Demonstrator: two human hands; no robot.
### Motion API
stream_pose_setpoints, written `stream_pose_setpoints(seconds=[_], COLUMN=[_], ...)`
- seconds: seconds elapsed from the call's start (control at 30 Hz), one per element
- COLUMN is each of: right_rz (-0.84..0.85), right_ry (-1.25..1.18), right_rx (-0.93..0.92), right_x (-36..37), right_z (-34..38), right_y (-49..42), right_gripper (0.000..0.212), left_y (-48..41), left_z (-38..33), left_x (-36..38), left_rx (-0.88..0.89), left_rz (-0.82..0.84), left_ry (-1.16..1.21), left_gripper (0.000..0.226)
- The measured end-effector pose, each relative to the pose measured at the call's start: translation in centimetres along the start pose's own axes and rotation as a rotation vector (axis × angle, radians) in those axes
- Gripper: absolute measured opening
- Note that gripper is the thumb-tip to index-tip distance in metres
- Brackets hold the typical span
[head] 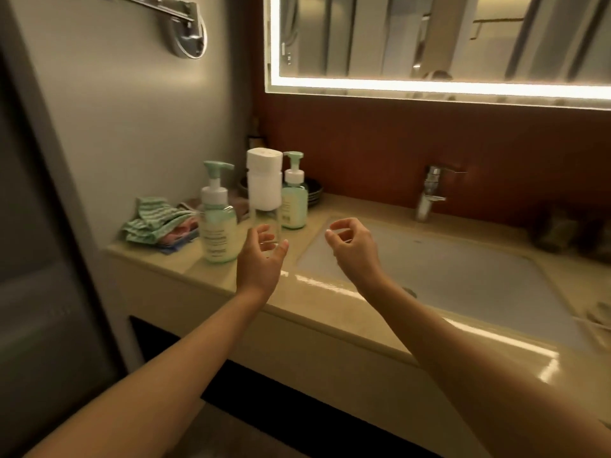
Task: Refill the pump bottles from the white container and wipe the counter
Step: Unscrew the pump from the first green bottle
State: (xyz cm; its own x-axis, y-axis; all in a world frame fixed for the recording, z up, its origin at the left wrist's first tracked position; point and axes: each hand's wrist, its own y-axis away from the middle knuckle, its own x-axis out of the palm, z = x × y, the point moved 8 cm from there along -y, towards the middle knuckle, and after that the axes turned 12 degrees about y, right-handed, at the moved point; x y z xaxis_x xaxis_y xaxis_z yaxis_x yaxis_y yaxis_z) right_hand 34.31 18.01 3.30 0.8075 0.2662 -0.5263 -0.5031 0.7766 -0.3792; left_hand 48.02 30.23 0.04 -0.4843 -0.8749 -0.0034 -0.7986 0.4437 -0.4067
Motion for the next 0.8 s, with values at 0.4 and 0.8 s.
stream_pose_setpoints(seconds=[0.4, 0.8], right_rz=[0.107, 0.053], right_ry=[-0.074, -0.061], right_rx=[-0.072, -0.320], right_x=[10.3, 12.7], right_z=[4.3, 9.6], right_y=[-7.5, -9.8], right_gripper=[0.028, 0.024], left_y=[-5.5, -6.7], left_z=[3.5, 3.4], left_x=[-6.7, -10.4], left_rx=[0.052, 0.147], left_rz=[-0.196, -0.392], left_ry=[-0.026, -0.132], left_gripper=[0.022, 0.043])
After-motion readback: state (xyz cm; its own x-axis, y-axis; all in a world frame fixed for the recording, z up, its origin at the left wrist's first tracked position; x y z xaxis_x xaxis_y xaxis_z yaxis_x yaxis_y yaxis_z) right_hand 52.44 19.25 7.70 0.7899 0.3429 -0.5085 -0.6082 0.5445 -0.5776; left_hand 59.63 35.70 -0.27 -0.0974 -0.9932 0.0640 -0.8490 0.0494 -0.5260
